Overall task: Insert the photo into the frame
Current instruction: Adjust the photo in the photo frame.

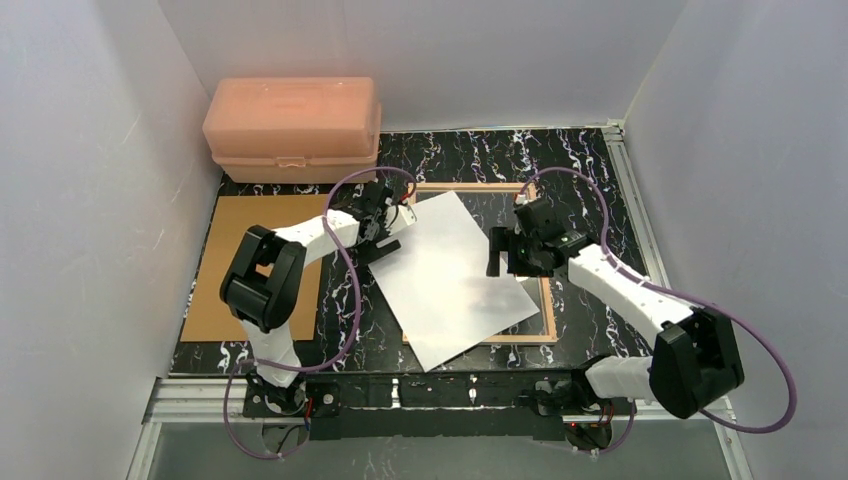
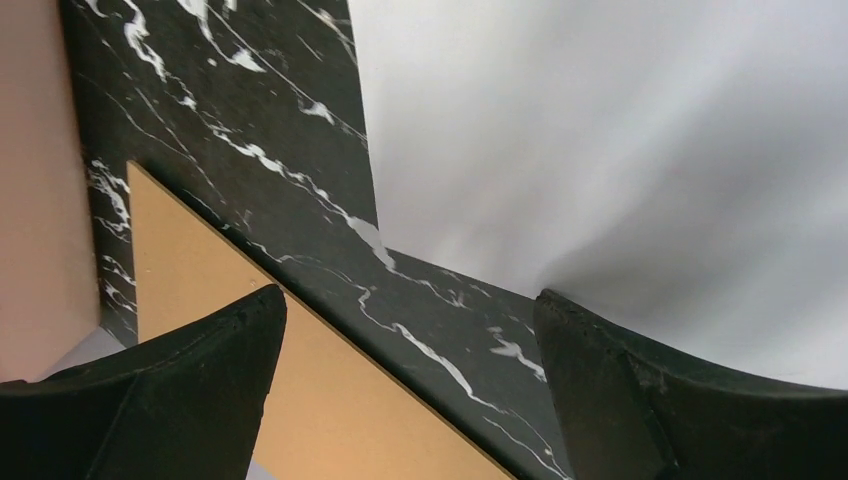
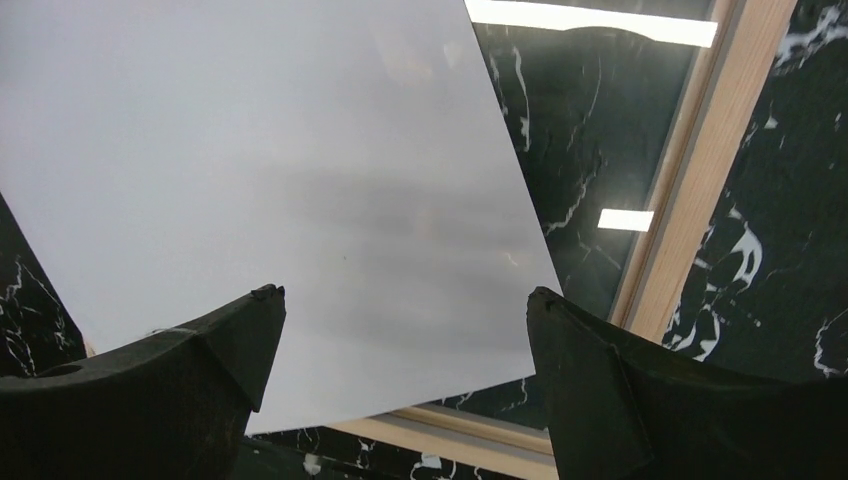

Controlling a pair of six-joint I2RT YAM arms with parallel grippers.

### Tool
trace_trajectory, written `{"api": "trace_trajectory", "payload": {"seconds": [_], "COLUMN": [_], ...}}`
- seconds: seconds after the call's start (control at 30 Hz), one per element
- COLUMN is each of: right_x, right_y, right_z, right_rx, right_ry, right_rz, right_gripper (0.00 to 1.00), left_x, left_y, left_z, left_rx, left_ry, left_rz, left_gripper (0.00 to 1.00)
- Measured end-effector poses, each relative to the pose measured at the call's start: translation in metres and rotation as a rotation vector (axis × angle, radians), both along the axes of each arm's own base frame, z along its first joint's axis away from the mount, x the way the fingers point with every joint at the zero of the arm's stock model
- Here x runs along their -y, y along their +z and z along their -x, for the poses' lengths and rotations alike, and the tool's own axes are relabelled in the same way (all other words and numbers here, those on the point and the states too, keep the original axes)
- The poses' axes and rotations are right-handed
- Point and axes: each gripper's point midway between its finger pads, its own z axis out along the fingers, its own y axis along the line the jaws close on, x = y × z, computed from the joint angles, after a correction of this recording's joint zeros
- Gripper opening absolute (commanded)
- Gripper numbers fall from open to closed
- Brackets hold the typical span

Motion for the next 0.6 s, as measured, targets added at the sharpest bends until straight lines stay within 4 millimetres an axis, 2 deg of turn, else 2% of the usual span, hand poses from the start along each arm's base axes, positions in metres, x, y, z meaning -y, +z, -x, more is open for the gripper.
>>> {"api": "trace_trajectory", "payload": {"seconds": [0.17, 0.37, 0.6], "right_x": [0.007, 0.001, -0.03], "right_y": [-0.018, -0.017, -0.016], "right_z": [0.032, 0.051, 0.079], "right_rx": [-0.052, -0.043, -0.052], "right_ry": [-0.02, -0.01, 0.097], "right_rz": [-0.022, -0.055, -0.063], "right_gripper": [0.99, 0.99, 0.99], "left_x": [0.007, 0.012, 0.014], "left_y": [0.001, 0.001, 0.003], "left_z": [-0.02, -0.039, -0.06], "left_rx": [0.024, 0.045, 0.073], "left_ry": [0.032, 0.058, 0.093], "left_rz": [0.009, 0.017, 0.033], "left_gripper": [0.92, 0.92, 0.92]}}
